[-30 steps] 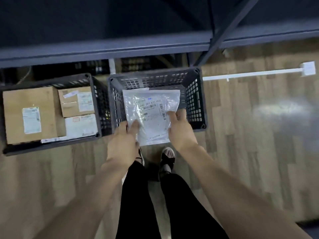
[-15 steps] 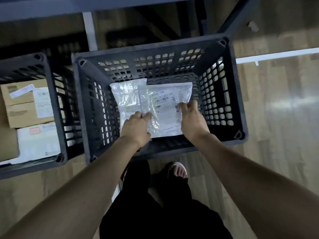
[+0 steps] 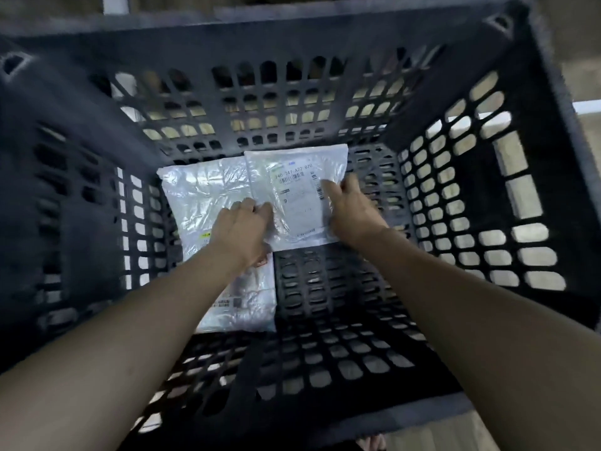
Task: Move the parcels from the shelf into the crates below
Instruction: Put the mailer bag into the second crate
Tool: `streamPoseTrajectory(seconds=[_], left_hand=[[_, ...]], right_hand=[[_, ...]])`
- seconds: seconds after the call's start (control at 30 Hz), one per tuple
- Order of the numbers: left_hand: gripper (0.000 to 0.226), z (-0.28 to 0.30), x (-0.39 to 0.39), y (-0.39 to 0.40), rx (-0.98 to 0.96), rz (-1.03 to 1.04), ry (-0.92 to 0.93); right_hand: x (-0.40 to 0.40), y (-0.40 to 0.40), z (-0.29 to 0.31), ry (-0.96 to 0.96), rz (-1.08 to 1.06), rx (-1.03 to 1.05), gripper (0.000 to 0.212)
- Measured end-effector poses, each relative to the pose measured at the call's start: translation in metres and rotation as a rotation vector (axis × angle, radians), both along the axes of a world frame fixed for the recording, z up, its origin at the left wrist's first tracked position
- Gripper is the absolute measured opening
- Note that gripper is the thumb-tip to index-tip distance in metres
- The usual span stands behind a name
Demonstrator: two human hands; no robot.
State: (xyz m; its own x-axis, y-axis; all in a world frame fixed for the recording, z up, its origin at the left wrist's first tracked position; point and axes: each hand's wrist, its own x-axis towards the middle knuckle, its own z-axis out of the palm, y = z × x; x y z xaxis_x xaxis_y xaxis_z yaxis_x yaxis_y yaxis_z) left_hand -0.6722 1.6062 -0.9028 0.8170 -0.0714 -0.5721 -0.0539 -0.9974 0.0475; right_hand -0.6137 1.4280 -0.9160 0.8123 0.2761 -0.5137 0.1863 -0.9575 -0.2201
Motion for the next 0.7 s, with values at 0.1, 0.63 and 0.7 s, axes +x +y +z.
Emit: streamPoseTrajectory(seconds=[0.1, 0.63, 0.7], left_hand=[[0.058, -0.011, 0.005, 0.002, -0.005, -0.016, -0.033], [0.106, -0.030, 0.043, 0.008, 0.262, -0.214, 0.026], [0.106, -0.034, 0.045, 0.011, 0.254, -0.210, 0.031]], right_hand=[[0.006, 0.001, -0.021, 0.094, -0.034, -0.039, 0.070], [0.035, 0.005, -0.031, -0.035, 0.347, -0.121, 0.097], [0.038, 0.003, -0.032, -0.016, 0.360, -0.123, 0.097]])
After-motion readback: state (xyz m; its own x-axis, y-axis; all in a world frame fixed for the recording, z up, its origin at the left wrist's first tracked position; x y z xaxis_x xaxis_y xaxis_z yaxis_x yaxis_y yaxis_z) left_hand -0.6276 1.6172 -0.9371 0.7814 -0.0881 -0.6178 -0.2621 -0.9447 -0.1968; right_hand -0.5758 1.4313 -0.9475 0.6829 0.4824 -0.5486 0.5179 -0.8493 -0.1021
